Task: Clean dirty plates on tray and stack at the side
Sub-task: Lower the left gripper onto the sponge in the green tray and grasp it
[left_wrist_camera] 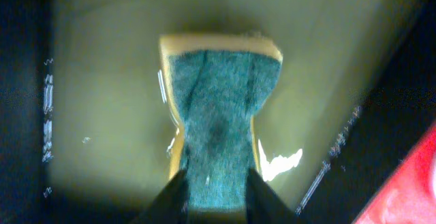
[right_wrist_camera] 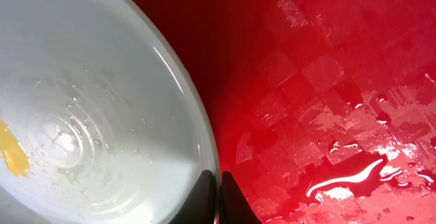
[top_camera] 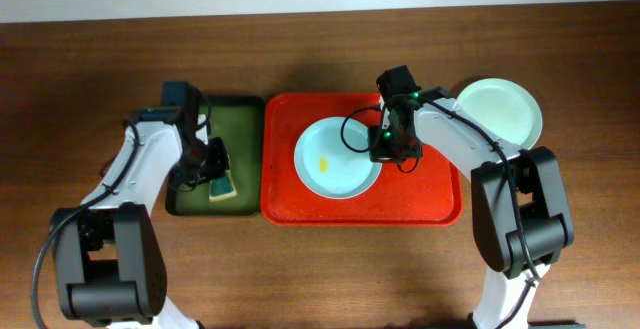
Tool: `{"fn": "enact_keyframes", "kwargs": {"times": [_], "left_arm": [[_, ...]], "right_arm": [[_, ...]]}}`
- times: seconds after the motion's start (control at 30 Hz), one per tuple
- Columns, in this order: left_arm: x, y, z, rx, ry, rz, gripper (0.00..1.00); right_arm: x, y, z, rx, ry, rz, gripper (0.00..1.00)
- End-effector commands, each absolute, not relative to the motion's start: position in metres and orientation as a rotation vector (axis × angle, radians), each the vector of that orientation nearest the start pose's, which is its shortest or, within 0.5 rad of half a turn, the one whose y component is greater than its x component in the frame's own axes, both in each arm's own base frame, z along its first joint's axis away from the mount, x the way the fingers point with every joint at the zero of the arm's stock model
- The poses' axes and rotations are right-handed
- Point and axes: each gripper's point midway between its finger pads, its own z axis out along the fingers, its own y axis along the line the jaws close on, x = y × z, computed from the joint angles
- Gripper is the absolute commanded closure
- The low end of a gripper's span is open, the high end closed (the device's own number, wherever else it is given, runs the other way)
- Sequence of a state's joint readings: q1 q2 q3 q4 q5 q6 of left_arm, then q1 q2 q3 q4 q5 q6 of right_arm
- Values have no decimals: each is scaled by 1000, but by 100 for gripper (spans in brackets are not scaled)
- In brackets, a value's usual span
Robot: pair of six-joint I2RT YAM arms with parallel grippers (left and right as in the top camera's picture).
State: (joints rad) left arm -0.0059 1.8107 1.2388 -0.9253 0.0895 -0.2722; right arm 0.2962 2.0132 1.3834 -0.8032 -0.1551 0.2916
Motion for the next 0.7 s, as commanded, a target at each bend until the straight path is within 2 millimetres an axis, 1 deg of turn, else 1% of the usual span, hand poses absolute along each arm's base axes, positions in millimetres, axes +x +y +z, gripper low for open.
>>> {"fn": "enact_keyframes", "kwargs": {"times": [0.0,0.07,0.13,0.27,0.37,0.5,0.67], "left_arm": [[335,-15,30,-392,3042,-125,65],[338,-6,29,-394,3026,-49,65],[339,-6,29,-383,3021,-25,64],[345,-7,27,-374,3002,-31,65],[346,-7,26,-374,3000,-31,64],[346,-8,26,-372,3001,-37,67],[344,-9,24,-315,3011,-39,68]], "right_arm": [[372,141,15,-32,3043,273,95],[372,141,15,-32,3043,272,96],[372,141,15,-32,3043,273,95],[372,142,15,-33,3041,273,95],[372,142,15,-32,3041,273,96],[372,142,15,-32,3041,273,95],[372,142,15,-32,3040,273,95]]}}
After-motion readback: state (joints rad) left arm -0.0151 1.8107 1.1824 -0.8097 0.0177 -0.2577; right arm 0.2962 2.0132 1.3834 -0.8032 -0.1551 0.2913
